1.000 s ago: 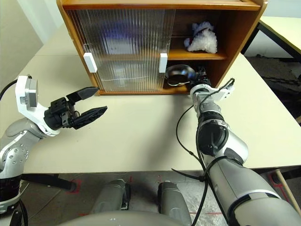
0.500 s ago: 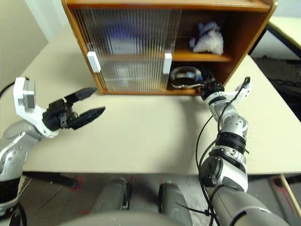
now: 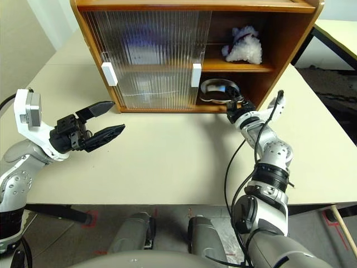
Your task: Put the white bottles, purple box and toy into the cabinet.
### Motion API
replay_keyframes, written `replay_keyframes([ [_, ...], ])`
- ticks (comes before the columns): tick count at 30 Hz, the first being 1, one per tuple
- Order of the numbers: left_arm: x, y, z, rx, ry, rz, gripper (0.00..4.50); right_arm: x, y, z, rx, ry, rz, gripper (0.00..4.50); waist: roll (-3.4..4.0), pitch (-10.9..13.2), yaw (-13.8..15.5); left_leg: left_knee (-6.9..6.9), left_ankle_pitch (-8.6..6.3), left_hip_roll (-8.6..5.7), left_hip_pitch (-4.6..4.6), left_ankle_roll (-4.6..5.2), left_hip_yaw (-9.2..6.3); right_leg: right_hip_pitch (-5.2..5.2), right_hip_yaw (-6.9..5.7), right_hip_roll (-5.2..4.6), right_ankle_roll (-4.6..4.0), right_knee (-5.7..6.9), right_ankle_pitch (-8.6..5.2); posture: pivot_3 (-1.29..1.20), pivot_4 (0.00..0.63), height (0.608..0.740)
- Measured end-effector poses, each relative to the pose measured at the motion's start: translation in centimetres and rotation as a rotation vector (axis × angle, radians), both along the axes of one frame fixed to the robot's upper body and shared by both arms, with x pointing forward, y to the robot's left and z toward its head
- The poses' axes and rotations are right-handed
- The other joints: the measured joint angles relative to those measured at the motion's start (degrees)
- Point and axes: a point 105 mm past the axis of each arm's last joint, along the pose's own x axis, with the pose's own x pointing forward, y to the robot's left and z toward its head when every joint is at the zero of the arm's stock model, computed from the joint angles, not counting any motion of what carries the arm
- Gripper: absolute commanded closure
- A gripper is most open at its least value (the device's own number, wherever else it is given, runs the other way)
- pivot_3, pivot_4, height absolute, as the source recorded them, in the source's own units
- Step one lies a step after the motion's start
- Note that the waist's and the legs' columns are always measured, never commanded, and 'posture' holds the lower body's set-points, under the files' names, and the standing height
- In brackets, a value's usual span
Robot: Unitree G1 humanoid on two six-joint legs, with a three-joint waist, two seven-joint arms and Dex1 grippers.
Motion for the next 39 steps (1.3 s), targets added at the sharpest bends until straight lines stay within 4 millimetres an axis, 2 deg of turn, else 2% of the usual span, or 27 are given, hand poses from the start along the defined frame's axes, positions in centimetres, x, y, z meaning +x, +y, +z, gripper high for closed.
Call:
replay_keyframes([
  [4, 0.0, 0.0, 0.0, 0.000, 0.000, 0.001, 0.00, -1.0, 1.8, 0.1, -0.078, 0.010, 0.140, 0.02, -0.01, 0.00, 0.11, -0.01, -0.01, 0.00, -0.03, -0.01, -0.02, -0.01, -0.02, 0.00, 0.01, -0.02, -0.05, 0.29, 0.043, 0.740],
  [7, 0.0, 0.0, 0.0, -0.001, 0.000, 0.002, 0.00, -1.2, 2.5, 0.7, -0.100, -0.007, 0.180, 0.02, -0.05, -0.03, 0.16, 0.00, -0.01, 0.00, 0.00, -0.01, -0.02, 0.00, -0.02, 0.01, 0.12, 0.00, -0.11, 0.30, 0.039, 0.740],
  [13, 0.1, 0.0, 0.0, -0.003, 0.001, 0.011, 0.00, -0.1, 2.2, 1.4, -0.116, -0.045, 0.134, 0.02, -0.07, -0.04, 0.22, 0.02, 0.00, -0.01, 0.01, -0.01, -0.01, 0.00, -0.02, 0.03, 0.17, 0.01, -0.09, 0.31, 0.036, 0.740],
  [24, 0.2, 0.0, 0.1, -0.008, -0.001, 0.020, 0.00, 2.9, 1.7, 0.9, -0.137, -0.071, 0.038, 0.02, -0.14, -0.09, 0.29, 0.02, 0.00, -0.02, 0.01, -0.01, 0.01, 0.00, -0.01, 0.04, 0.03, 0.03, 0.00, 0.31, 0.030, 0.740],
  [28, 0.3, 0.0, 0.1, -0.011, -0.002, 0.028, 0.00, 3.3, 1.4, 2.2, -0.152, -0.121, 0.047, 0.02, -0.14, -0.09, 0.42, 0.01, 0.00, -0.01, -0.01, -0.01, -0.02, -0.01, -0.03, 0.04, 0.01, 0.04, 0.00, 0.32, 0.032, 0.740],
  [31, 0.2, 0.0, 0.2, -0.011, -0.004, 0.030, 0.00, 2.5, 1.5, 3.8, -0.206, -0.175, 0.128, 0.02, -0.15, -0.10, 0.64, 0.01, -0.01, -0.01, -0.06, -0.01, -0.03, -0.02, -0.04, 0.01, 0.02, 0.01, 0.00, 0.32, 0.032, 0.740],
  [35, 0.1, -0.1, 0.3, -0.010, -0.010, 0.029, 0.00, -0.8, 2.6, 5.4, -0.276, -0.239, 0.376, 0.02, -0.17, -0.10, 1.13, 0.01, -0.01, 0.00, -0.07, -0.02, -0.04, -0.02, -0.05, -0.02, 0.03, -0.04, -0.01, 0.31, 0.037, 0.740],
  [39, 0.0, 0.0, 0.4, -0.010, -0.019, 0.030, 0.00, -4.2, 2.5, 4.3, -0.465, -0.167, 0.608, 0.02, -0.19, -0.11, 1.73, 0.04, -0.02, -0.01, -0.06, -0.02, -0.02, -0.01, -0.07, -0.01, 0.16, -0.08, -0.11, 0.29, 0.038, 0.740],
])
